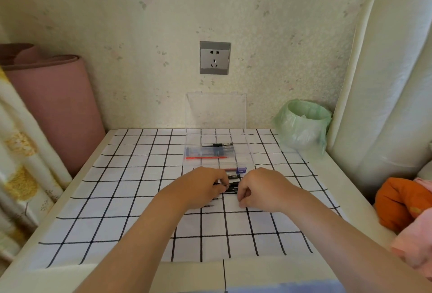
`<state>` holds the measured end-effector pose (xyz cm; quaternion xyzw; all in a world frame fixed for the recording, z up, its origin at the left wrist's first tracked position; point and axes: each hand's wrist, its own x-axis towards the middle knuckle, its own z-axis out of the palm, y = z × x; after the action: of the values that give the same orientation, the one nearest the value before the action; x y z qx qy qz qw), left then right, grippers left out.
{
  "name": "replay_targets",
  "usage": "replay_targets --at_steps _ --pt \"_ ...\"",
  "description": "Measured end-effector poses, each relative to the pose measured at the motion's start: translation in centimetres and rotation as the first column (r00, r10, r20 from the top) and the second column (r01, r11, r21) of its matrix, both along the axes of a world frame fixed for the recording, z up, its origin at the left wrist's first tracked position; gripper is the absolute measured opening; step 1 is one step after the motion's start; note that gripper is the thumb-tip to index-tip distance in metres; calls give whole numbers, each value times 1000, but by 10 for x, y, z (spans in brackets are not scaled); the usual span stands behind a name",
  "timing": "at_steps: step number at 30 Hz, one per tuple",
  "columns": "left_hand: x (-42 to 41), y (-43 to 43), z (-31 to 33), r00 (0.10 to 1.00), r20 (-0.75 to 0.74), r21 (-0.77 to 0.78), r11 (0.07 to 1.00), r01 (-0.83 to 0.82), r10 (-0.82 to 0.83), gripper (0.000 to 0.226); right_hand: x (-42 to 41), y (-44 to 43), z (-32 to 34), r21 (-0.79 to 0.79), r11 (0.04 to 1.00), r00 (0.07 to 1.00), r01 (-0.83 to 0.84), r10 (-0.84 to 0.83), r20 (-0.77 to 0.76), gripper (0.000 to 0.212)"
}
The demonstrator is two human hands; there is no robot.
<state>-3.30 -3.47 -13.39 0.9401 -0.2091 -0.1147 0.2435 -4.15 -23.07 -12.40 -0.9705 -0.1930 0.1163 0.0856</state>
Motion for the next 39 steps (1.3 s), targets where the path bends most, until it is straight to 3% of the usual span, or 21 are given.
replay_targets --at_steps 6,14,33,37,39 --pt "2 0 -1 1000 25 15 1000 4 -5 16 5 -1 0 237 968 990 79 -103 93 7" --pt "1 -1 1 999 14 23 999 33 -34 22 3 4 -5 343 938 989 50 -94 112 9" --pt "3 -2 5 994 111 78 997 -20 11 19 3 11 -10 511 855 988 87 -140 67 13" --pt "1 -3 7 992 123 65 997 -34 26 17 4 10 -9 471 878 990 89 -128 52 10" --pt "1 -2 7 994 109 67 997 -32 25 17 5 10 -10 422 903 994 81 -104 30 23"
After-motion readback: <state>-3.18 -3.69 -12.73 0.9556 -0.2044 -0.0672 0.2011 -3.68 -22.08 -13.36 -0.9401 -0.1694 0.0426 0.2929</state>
